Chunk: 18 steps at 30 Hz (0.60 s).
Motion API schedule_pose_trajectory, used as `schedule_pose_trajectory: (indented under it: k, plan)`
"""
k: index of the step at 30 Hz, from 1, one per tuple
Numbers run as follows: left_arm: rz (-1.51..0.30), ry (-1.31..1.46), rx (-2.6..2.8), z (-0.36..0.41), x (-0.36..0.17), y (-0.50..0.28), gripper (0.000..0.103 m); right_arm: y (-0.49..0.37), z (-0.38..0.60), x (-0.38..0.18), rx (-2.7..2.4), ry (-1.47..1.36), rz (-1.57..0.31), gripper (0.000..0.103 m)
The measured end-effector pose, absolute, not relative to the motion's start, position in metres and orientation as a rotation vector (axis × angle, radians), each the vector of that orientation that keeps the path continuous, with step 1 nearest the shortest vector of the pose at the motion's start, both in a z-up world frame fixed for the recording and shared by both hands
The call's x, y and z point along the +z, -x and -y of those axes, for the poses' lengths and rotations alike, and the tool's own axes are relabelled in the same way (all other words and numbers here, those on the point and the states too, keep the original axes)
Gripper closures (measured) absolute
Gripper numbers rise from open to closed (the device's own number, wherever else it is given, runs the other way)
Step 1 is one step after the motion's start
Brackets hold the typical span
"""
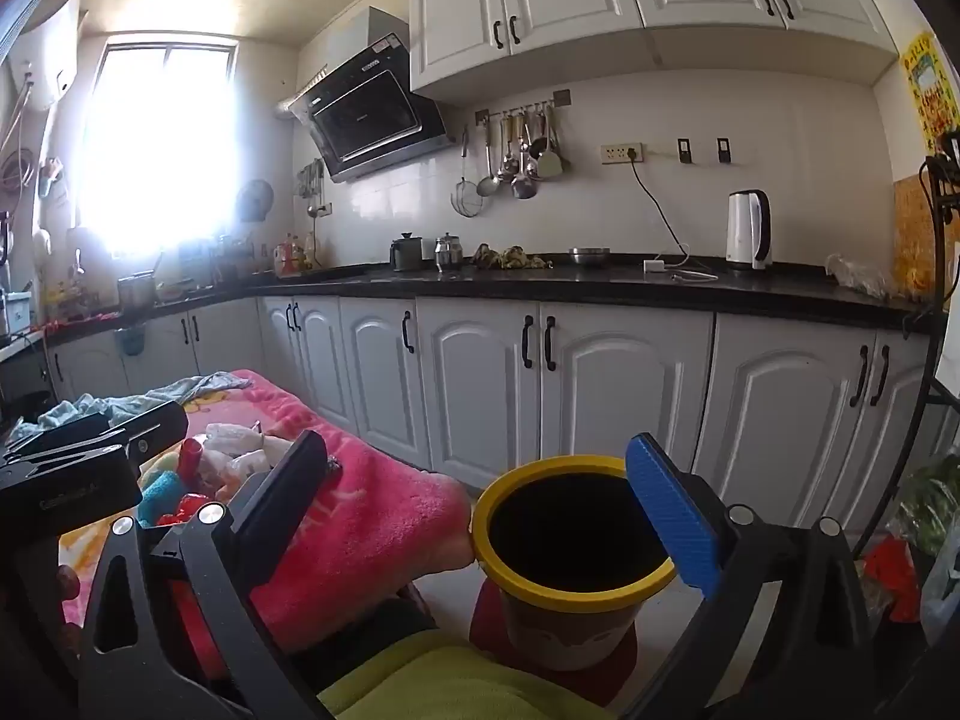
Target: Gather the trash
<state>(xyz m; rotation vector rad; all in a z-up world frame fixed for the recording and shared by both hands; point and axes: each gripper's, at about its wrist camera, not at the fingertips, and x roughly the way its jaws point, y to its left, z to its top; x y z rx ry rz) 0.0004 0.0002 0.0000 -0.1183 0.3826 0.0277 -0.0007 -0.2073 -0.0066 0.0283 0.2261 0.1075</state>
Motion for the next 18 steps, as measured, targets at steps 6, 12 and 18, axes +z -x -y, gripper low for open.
schedule_pose_trajectory:
  k: [6, 12, 18]
  plan:
    - [-0.364, 0.129, 0.037, -0.0001, 0.0010, 0.0050, 0.011, 0.0008, 0.2061, -0.0054, 0.110, -0.025, -0.228, 0.006]
    - [-0.373, 0.144, 0.017, 0.0009, 0.0031, 0.0036, 0.011, 0.0026, 0.2027, -0.0074, 0.110, -0.011, -0.233, 0.006]
    - [-0.372, 0.146, 0.015, -0.0023, 0.0015, 0.0017, 0.011, 0.0014, 0.2039, -0.0059, 0.112, -0.009, -0.237, 0.006]
